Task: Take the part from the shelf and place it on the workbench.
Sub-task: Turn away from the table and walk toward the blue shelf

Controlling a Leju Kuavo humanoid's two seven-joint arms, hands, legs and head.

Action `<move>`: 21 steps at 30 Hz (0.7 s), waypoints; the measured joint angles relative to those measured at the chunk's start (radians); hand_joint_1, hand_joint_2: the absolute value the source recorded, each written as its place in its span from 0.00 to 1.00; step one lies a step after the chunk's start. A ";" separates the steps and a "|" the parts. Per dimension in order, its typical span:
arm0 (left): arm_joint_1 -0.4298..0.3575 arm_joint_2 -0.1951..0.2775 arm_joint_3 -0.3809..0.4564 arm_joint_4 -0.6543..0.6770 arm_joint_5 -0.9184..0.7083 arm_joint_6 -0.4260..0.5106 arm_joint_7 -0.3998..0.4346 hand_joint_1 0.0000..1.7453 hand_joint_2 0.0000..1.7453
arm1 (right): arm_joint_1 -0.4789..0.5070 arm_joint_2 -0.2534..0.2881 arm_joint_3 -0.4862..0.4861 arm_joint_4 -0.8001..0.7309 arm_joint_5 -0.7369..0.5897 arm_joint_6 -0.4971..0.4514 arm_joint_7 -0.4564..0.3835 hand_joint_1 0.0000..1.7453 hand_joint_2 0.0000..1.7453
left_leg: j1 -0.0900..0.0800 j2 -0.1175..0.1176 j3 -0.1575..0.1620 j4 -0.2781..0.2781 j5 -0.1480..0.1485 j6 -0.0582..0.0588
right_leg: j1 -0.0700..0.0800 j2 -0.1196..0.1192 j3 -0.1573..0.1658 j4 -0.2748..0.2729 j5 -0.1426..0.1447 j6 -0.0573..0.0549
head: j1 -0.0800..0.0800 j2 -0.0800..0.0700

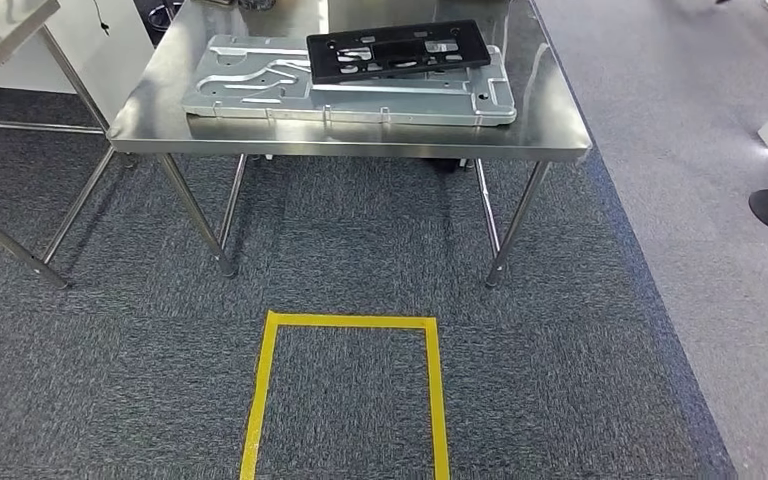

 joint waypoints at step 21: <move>-0.001 0.004 0.015 0.000 0.022 0.062 0.023 0.00 0.00 | -0.006 -0.012 0.000 0.000 -0.004 0.007 -0.050 0.00 0.25 | 0.027 -0.013 0.112 0.001 -0.102 -0.041 | -0.003 -0.008 0.000 -0.208 0.070 0.007 | 0.000 0.000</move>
